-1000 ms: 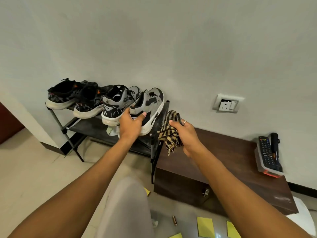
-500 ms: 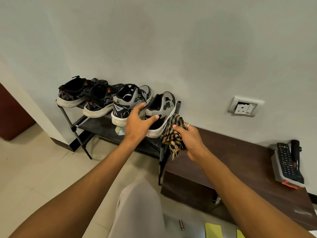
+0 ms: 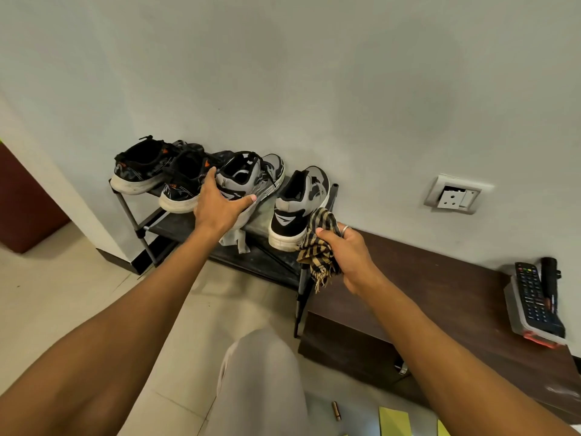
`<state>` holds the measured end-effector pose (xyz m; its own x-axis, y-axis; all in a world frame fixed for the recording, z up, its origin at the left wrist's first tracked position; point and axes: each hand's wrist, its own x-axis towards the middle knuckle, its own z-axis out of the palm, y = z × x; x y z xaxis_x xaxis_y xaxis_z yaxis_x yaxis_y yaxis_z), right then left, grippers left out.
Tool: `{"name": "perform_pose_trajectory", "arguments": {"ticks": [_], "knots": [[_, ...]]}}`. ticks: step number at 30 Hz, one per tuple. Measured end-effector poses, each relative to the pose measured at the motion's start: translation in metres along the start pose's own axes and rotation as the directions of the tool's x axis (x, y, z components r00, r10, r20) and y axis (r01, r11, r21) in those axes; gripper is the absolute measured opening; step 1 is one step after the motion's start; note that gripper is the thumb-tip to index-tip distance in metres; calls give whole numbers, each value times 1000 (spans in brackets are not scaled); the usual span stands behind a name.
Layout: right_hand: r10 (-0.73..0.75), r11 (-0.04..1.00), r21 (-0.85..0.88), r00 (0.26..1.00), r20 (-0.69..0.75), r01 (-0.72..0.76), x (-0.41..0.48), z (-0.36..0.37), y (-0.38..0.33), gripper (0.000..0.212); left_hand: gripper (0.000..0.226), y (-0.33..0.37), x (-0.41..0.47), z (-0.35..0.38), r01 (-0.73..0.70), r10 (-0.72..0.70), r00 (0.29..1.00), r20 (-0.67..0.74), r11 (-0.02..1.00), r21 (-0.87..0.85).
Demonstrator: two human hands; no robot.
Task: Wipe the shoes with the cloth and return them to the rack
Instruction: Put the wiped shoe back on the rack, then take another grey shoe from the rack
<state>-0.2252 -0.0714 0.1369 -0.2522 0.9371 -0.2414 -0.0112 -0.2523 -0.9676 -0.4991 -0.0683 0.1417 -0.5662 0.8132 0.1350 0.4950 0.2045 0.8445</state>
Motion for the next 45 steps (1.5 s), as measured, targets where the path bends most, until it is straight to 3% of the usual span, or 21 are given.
{"name": "perform_pose_trajectory", "arguments": {"ticks": [3,7,13,24,34,45], "knots": [[-1,1000,1,1000,-8,1,0,-2,-2,14,116,7,8,4,40,-40,999,0,999,3],[2,1000,-12,1000,-22,-2,0,-5,-5,17,86,13,6,7,45,-50,994,-99,998,-50],[-30,999,-16,999,-14,30,-14,-5,-19,13,68,22,-14,0,14,-27,982,-189,997,-72],[-120,992,27,993,12,120,-63,2,-56,12,56,76,-72,-59,-72,14,950,-312,982,-176],[-236,971,35,970,-49,238,-107,-21,-81,14,54,174,-135,-55,-225,169,963,-212,934,-277],[-250,967,-28,910,-330,255,-119,-121,-58,20,44,202,-190,76,-138,179,980,87,925,-354]]}}
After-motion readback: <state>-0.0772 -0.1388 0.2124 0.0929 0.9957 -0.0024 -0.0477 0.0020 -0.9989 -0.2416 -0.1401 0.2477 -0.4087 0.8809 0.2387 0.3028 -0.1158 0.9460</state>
